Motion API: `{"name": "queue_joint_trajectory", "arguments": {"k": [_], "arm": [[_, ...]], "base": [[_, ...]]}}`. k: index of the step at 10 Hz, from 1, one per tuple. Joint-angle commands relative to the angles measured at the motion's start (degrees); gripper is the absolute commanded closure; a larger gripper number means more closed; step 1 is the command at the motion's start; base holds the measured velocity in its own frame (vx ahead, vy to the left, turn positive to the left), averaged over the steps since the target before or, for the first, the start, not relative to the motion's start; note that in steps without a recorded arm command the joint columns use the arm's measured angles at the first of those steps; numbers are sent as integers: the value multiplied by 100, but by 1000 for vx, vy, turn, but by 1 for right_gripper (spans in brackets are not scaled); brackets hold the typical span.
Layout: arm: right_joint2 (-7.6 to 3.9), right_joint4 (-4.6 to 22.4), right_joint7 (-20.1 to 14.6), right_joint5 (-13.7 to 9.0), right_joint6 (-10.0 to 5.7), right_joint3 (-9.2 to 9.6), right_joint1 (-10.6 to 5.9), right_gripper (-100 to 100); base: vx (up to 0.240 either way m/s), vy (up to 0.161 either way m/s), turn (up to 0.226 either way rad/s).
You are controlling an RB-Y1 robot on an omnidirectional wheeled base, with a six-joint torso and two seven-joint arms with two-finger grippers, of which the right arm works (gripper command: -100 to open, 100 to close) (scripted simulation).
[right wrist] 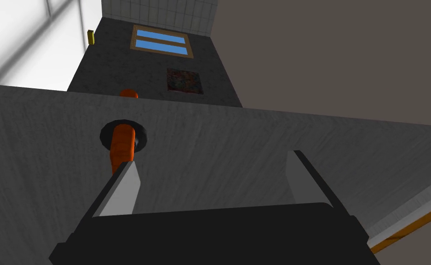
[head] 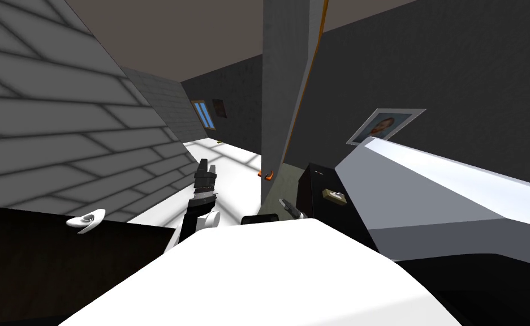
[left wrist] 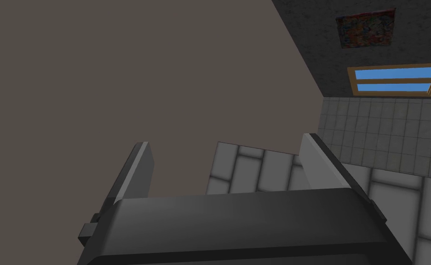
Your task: Push the door open
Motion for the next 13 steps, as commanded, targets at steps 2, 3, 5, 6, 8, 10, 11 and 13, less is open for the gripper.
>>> {"name": "queue_joint_trajectory", "arguments": {"k": [2, 3, 5, 6, 8, 10, 11, 13], "arm": [[-78, 363, -90, 115, -249, 102, -97, -100], [-104, 447, -117, 145, -310, 128, -115, -100], [-177, 680, -193, 230, -483, 202, -165, -100], [-201, 755, -217, 257, -539, 226, -181, -100], [-296, 1058, -316, 367, -765, 321, -245, -100], [-343, 1210, -365, 422, -878, 369, -277, -100], [-384, 1342, -408, 470, -979, 411, -305, -100], [-445, 1537, -471, 540, -1129, 472, -347, -100]], "base": [[114, -7, -60], [149, -1, -53], [126, 7, -48], [130, 9, -61], [162, 12, -73], [145, 1, -44], [133, -7, -50], [69, 25, -1]]}}
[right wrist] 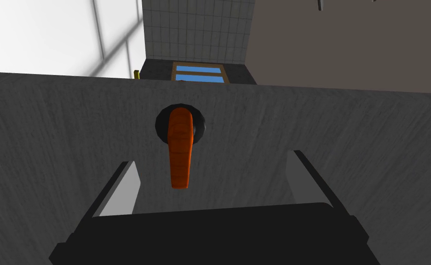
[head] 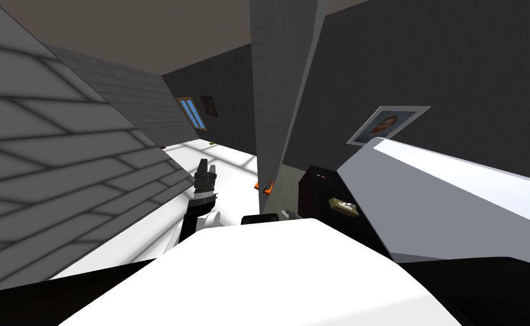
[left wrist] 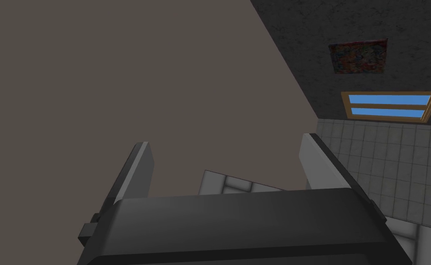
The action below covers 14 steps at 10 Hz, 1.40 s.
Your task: Push the door open
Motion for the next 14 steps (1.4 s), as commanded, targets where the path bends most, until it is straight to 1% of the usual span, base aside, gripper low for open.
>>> {"name": "queue_joint_trajectory", "arguments": {"k": [1, 5, 10, 11, 14], "arm": [[-45, 159, -51, 48, -132, 43, -38, -100], [-45, 159, -51, 48, -132, 43, -38, -100], [-45, 159, -51, 48, -132, 43, -38, -100], [-119, 258, -146, 96, -209, 108, -30, -100], [-119, 258, -146, 96, -209, 108, -30, -100]], "base": [[23, 42, 5], [9, 18, -4], [-3, -5, 2], [24, 35, 23], [21, 33, 13]]}}
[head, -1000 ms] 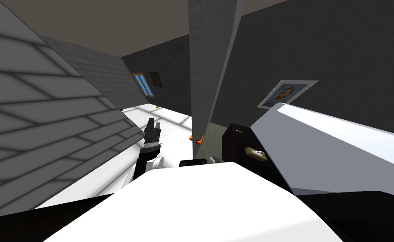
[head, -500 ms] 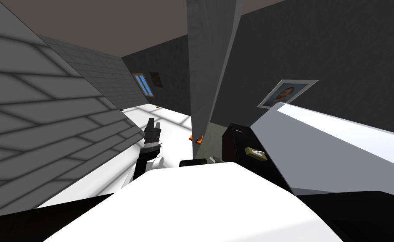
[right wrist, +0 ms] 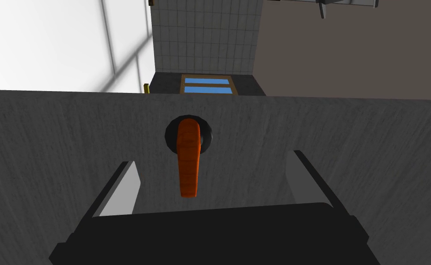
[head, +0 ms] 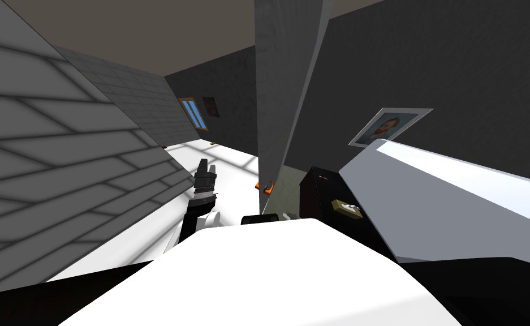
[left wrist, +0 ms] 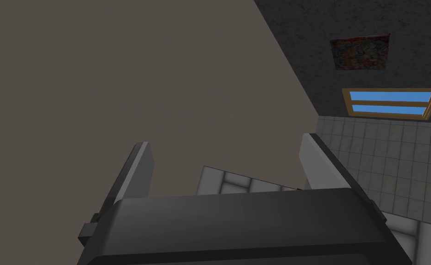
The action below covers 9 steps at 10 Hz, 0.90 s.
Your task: Push the door open
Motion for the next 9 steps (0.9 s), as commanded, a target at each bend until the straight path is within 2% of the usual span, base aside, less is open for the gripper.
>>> {"name": "queue_joint_trajectory", "arguments": {"k": [1, 6, 7, 9], "arm": [[0, 7, 1, 1, -3, 1, -3, -100], [0, 7, 1, 1, -3, 1, -3, -100], [-56, 82, -120, 7, -36, 31, -9, -100], [-56, 82, -120, 7, -36, 31, -9, -100]], "base": [[0, 0, 0], [-4, -5, -4], [25, 19, 72], [26, 32, 30]]}}
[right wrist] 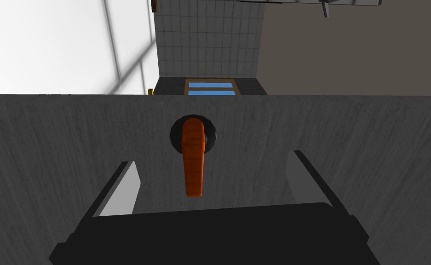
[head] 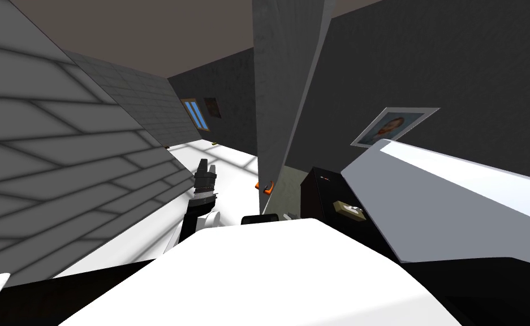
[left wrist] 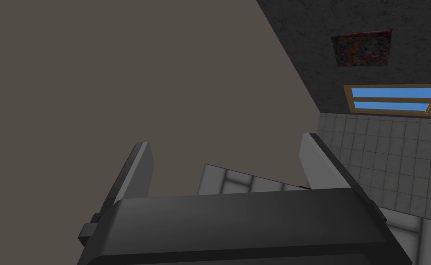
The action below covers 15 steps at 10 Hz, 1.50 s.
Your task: Push the door open
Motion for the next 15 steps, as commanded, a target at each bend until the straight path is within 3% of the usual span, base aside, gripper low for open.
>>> {"name": "queue_joint_trajectory", "arguments": {"k": [1, 15], "arm": [[-3, 2, -5, 0, -1, 1, 0, -100], [-47, 42, -167, -52, 46, -11, 6, -100]], "base": [[19, 32, -5], [6, 3, 18]]}}
